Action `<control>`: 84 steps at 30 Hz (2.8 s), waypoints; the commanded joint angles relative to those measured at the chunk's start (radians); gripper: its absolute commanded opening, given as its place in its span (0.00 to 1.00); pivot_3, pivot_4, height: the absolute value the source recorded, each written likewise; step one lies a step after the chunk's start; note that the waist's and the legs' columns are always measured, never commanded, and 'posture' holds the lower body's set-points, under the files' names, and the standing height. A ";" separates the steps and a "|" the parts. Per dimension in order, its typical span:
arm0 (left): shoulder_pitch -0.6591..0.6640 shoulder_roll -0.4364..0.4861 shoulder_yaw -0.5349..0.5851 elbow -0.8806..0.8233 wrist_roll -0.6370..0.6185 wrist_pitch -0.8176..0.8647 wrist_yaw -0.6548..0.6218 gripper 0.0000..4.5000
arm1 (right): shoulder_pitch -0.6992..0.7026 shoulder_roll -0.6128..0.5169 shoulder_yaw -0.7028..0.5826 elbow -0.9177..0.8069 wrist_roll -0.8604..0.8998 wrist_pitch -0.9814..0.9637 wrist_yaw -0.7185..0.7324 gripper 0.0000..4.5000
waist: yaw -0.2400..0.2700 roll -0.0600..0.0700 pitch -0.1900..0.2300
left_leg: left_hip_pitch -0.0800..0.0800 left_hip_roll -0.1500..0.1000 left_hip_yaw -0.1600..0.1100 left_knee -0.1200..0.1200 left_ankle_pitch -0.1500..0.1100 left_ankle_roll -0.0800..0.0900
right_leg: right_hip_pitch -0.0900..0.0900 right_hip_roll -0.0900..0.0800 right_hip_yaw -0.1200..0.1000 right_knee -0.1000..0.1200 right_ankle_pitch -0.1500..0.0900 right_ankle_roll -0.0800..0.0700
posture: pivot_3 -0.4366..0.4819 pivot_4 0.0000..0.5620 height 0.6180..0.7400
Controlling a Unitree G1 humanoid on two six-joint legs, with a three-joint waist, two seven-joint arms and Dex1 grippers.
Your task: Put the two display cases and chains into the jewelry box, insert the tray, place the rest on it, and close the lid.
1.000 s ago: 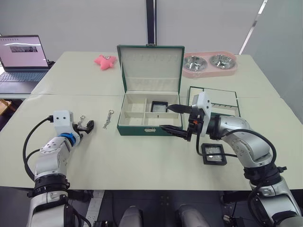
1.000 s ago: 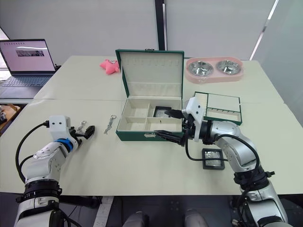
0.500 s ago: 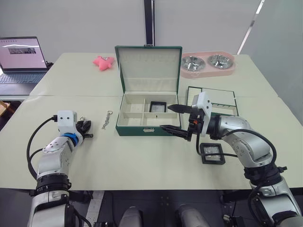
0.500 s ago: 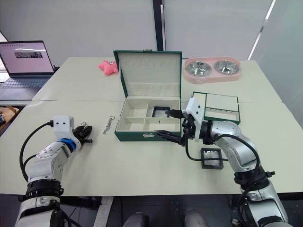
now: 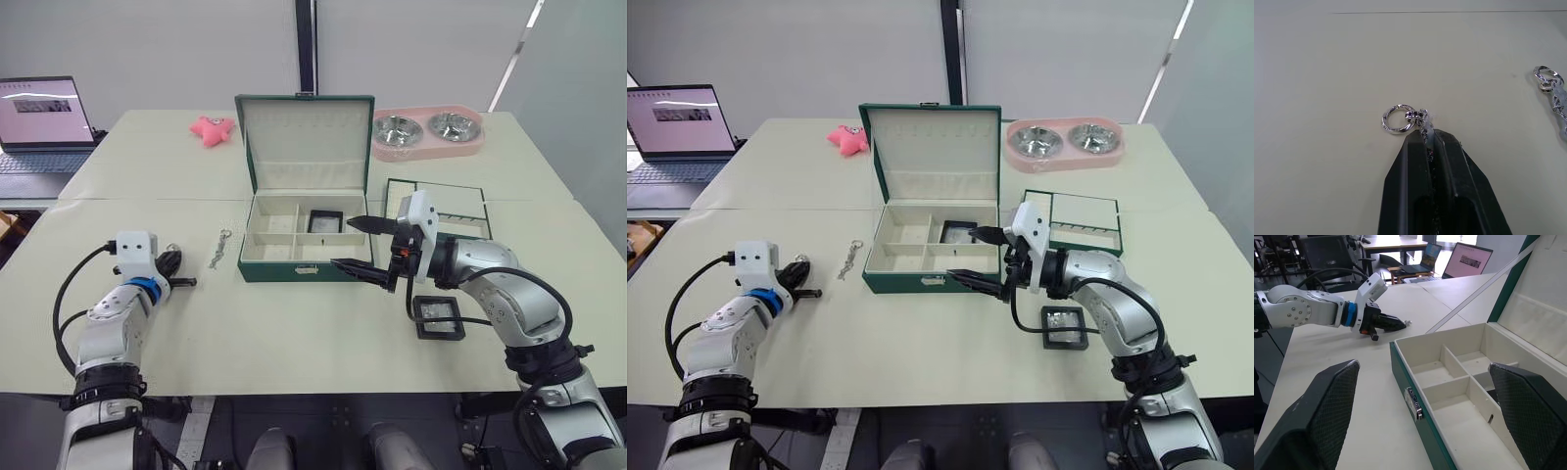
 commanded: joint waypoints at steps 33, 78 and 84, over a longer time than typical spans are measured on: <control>-0.233 -0.120 -0.189 -0.621 -0.176 0.433 0.032 0.01 | 0.049 -0.058 -0.115 -0.041 0.008 -0.021 -0.027 1.00 | 0.020 -0.002 0.001 | -0.003 -0.001 0.001 -0.001 0.000 0.000 | 0.001 0.000 0.000 -0.008 0.000 0.000 | 0.48 0.27 1.00; -0.361 -0.247 -0.273 -0.252 0.013 0.240 0.028 0.06 | 0.099 -0.053 -0.152 -0.019 -0.048 -0.060 -0.111 1.00 | 0.031 -0.002 0.001 | -0.004 -0.001 0.000 -0.001 0.002 -0.004 | 0.001 0.000 0.000 -0.009 0.000 0.000 | 0.48 0.27 1.00; -0.359 -0.254 -0.274 -0.261 0.011 0.244 0.020 0.42 | 0.106 -0.056 -0.156 -0.023 -0.046 -0.056 -0.112 1.00 | 0.031 -0.002 0.001 | -0.004 -0.001 0.000 -0.001 0.002 -0.004 | 0.001 0.000 0.000 -0.009 0.000 0.000 | 0.48 0.27 1.00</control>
